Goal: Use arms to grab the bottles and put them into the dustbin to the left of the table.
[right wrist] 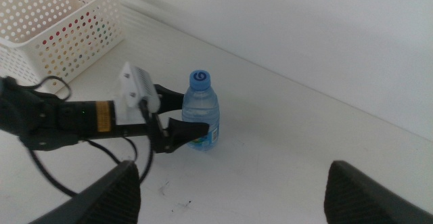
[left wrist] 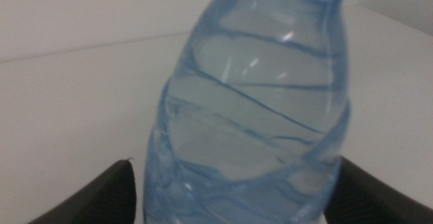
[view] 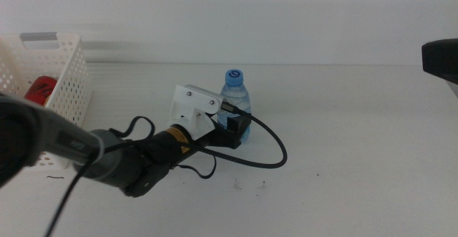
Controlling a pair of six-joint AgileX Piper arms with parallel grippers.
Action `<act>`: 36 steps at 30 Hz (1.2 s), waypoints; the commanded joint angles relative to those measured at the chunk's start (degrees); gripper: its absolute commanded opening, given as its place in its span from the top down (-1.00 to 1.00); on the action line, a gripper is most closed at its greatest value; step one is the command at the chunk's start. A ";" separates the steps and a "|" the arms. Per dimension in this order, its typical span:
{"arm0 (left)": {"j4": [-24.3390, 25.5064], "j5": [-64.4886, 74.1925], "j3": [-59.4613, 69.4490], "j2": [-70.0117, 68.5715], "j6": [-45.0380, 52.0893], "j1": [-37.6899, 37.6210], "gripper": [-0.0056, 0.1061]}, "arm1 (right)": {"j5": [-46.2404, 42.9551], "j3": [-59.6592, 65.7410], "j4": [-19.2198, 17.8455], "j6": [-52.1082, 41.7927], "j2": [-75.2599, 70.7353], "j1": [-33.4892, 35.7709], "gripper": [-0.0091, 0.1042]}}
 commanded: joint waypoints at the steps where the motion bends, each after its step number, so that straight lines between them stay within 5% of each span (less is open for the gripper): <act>1: -0.21 -0.83 -2.13 2.16 -0.82 0.05 -0.78 | -0.43 -0.52 -0.37 -0.08 -0.13 0.13 -0.61; 16: -0.71 -2.52 -7.87 6.17 1.99 0.05 -0.68 | -0.43 -0.52 -0.37 -0.08 -0.13 0.13 -0.61; 19: 0.32 -2.94 -7.87 6.17 1.54 0.05 -0.38 | -0.43 -0.52 -0.37 -0.08 -0.13 0.13 -0.61; 24: 2.14 -4.27 -7.77 5.57 -2.84 0.13 0.39 | -0.43 -0.52 -0.37 -0.08 -0.13 0.13 -0.61; 28: 9.84 4.40 -6.90 -0.74 -6.97 1.20 0.41 | -0.43 -0.52 -0.37 -0.08 -0.13 0.13 -0.61; 32: 12.00 16.46 -6.25 -11.21 -15.76 1.20 0.41 | -0.43 -0.52 -0.37 0.17 -0.13 0.13 -0.61; 36: 28.51 39.33 -8.32 -23.09 -30.15 1.20 0.41 | -0.43 -0.52 -0.37 0.25 -0.13 0.13 -0.61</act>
